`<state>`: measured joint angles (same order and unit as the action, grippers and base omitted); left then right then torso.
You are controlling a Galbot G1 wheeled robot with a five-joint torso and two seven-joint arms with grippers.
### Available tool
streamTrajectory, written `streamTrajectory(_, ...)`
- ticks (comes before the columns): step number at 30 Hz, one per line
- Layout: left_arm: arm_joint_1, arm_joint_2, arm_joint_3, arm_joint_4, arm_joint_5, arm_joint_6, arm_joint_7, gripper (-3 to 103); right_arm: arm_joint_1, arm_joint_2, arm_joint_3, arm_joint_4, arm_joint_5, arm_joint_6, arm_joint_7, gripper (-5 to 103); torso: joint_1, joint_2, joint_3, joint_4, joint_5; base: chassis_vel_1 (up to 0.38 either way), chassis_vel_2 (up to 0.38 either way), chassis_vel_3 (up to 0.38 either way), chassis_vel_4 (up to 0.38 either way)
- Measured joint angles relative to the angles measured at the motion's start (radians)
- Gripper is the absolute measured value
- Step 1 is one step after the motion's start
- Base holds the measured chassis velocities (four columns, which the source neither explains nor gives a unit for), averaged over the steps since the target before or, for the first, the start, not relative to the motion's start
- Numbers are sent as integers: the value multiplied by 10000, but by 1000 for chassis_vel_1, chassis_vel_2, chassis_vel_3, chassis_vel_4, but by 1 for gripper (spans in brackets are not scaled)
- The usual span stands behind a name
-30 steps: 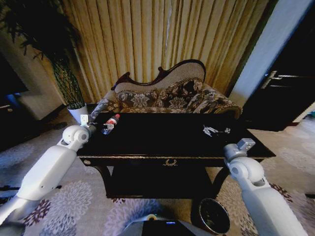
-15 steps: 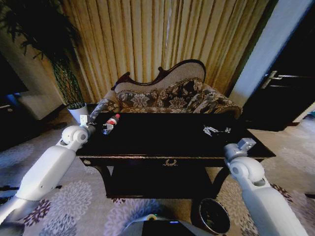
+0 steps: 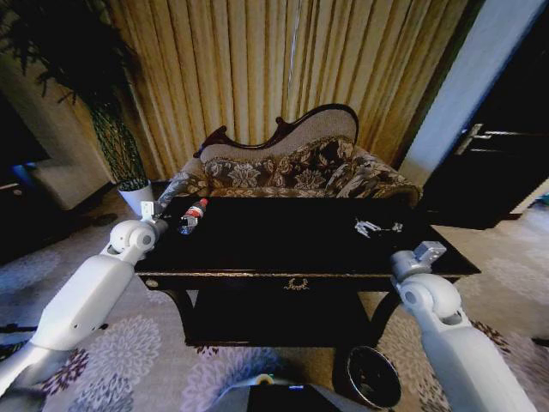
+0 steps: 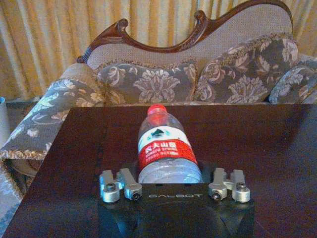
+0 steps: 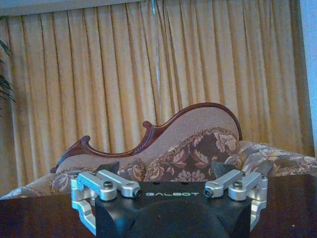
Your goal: Move to the front of the table and place the trash on the table into the trash bin.
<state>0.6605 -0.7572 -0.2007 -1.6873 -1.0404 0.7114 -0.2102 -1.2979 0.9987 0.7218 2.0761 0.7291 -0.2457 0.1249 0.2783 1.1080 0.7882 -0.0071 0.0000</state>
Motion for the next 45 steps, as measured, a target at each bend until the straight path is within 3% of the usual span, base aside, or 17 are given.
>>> streamTrajectory(6,-49,-21,-3,48,-68,-21,120,47,1,-11,60,-32,-1,8,-1,100,0,0,0,0,0,0,0,0,0)
streamTrajectory(10,33,-26,-62,23,-70,-28,142,38,-19,-12,74,-39,-1,11,-1,100,0,0,0,0,0,0,0,0,0)
streamTrajectory(14,68,-35,-78,-8,44,-29,153,32,-32,-9,75,-25,5,12,0,100,0,0,0,-2,0,0,0,0,0)
streamTrajectory(18,70,-12,-52,-51,668,-234,158,32,-35,-22,75,86,77,15,7,100,0,0,1,-2,-2,0,0,0,0)
streamTrajectory(20,81,101,-14,-192,1251,-748,469,32,-37,-50,55,213,153,6,33,100,1,-1,2,2,-5,0,0,0,0)
streamTrajectory(21,81,101,-14,-192,1251,-748,469,32,-37,-50,55,213,153,6,33,100,1,-1,2,2,-5,0,0,0,0)
streamTrajectory(25,372,336,-83,-837,2570,-1968,1238,32,-36,-104,-100,602,526,-262,235,100,1,-1,1,0,-1,0,0,0,0)
streamTrajectory(26,372,336,-83,-837,2570,-1968,1238,32,-36,-104,-100,602,526,-262,235,100,1,-1,1,0,-1,0,0,0,0)
streamTrajectory(29,713,479,-141,-1210,3465,-3054,1534,32,-84,-266,-321,1020,1163,-421,395,100,0,0,1,-2,0,0,0,0,0)
streamTrajectory(30,713,479,-141,-1210,3465,-3054,1534,32,-84,-266,-321,1020,1163,-421,395,100,0,0,1,-2,0,0,0,0,0)
streamTrajectory(32,956,602,-137,-1358,4147,-3923,1611,32,-80,-463,-550,1522,1954,-580,670,100,0,-1,1,3,-2,0,0,0,0)
streamTrajectory(36,1073,636,-152,-1511,4342,-4256,1572,32,-41,-602,-680,1855,2477,-703,766,100,0,0,1,1,-4,0,0,0,0)
streamTrajectory(40,1471,826,-502,-2518,4382,-4689,1050,32,299,-1210,-1270,2680,3861,-866,1087,100,0,0,0,1,0,0,0,0,0)
streamTrajectory(43,1521,850,-570,-2683,4360,-4745,993,32,389,-1322,-1384,2756,4036,-879,1088,100,0,-1,0,-1,1,0,0,0,0)
streamTrajectory(45,1628,899,-699,-3235,4202,-4951,902,32,923,-1765,-1974,2833,4652,-893,1080,100,0,0,0,0,-1,0,0,0,0)
